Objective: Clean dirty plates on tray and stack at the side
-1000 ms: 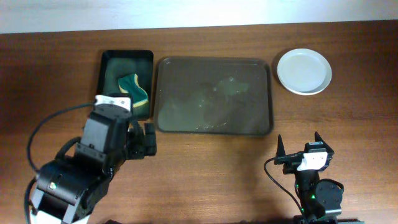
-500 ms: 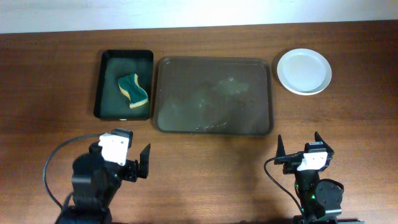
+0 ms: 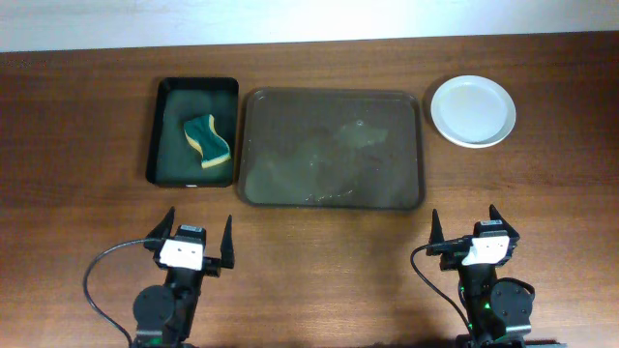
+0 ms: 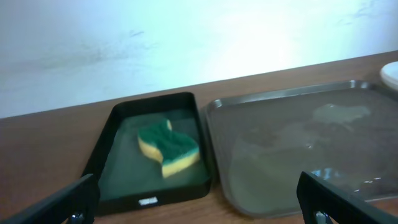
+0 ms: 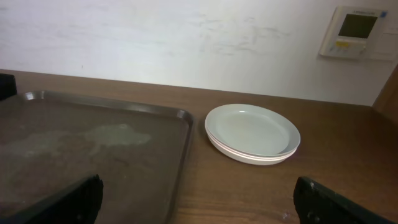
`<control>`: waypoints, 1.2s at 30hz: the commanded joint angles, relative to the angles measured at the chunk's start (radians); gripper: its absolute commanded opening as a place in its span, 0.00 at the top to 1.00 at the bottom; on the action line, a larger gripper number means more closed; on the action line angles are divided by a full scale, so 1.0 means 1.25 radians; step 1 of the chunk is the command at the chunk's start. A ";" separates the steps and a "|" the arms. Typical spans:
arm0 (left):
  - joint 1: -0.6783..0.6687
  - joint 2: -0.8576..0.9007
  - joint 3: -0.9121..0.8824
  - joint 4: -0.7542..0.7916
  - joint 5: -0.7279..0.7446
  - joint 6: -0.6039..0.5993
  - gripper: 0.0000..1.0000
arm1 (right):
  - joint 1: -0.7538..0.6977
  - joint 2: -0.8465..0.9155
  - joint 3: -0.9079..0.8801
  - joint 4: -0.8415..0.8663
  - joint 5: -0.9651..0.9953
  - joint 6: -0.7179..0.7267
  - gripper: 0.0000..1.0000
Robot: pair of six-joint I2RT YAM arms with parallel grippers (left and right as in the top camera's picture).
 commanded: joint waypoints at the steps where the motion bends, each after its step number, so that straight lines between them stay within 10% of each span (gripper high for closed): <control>1: 0.028 -0.035 -0.010 -0.004 -0.033 0.013 0.01 | 0.006 -0.007 -0.007 -0.002 0.015 0.004 0.02; 28: 0.049 -0.184 -0.010 -0.164 -0.046 0.009 0.01 | 0.006 -0.007 -0.007 -0.002 0.015 0.004 0.02; 36: 0.049 -0.184 -0.010 -0.157 -0.136 -0.123 0.01 | 0.006 -0.007 -0.007 -0.002 0.015 0.004 0.02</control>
